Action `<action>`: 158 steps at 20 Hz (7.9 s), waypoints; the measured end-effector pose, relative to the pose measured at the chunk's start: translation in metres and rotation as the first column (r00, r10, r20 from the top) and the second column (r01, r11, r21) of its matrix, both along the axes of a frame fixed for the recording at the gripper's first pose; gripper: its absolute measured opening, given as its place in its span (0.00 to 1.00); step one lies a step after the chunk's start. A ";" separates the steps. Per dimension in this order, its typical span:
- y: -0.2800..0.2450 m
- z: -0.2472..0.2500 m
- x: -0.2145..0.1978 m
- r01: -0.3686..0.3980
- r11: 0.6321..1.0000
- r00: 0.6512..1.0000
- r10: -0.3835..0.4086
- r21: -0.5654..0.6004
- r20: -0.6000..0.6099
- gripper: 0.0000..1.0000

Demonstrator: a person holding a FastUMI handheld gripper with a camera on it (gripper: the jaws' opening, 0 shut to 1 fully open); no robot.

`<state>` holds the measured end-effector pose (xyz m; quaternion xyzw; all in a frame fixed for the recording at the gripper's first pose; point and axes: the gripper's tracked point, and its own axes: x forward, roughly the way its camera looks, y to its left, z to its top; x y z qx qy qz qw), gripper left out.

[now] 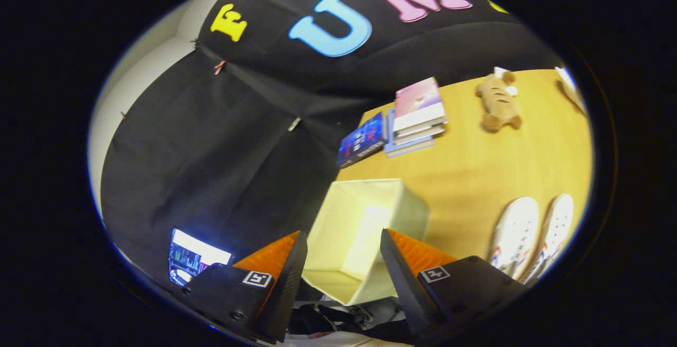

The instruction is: Open the storage box then place both shoes into the box .Put the left shoe in first, then the right shoe, with the right side of both shoes facing outward in a uniform manner.

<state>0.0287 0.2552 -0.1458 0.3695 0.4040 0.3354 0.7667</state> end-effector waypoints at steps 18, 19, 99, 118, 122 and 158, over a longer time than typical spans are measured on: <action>-0.111 -0.243 -0.028 -0.173 0.812 0.921 -0.066 -0.557 -0.383 0.68; -0.110 -0.248 -0.027 -0.161 0.805 0.927 -0.076 -0.571 -0.368 0.65; 0.059 -0.016 -0.031 -0.021 0.993 0.949 -0.018 -0.119 -0.315 0.86; -0.256 -0.244 -0.064 0.118 0.788 0.852 -0.393 -0.604 -0.346 0.85; -0.249 -0.283 -0.068 0.044 0.784 0.844 -0.361 -0.619 -0.397 0.84; -0.078 -0.030 -0.002 0.053 0.989 0.930 -0.100 -0.138 -0.353 0.12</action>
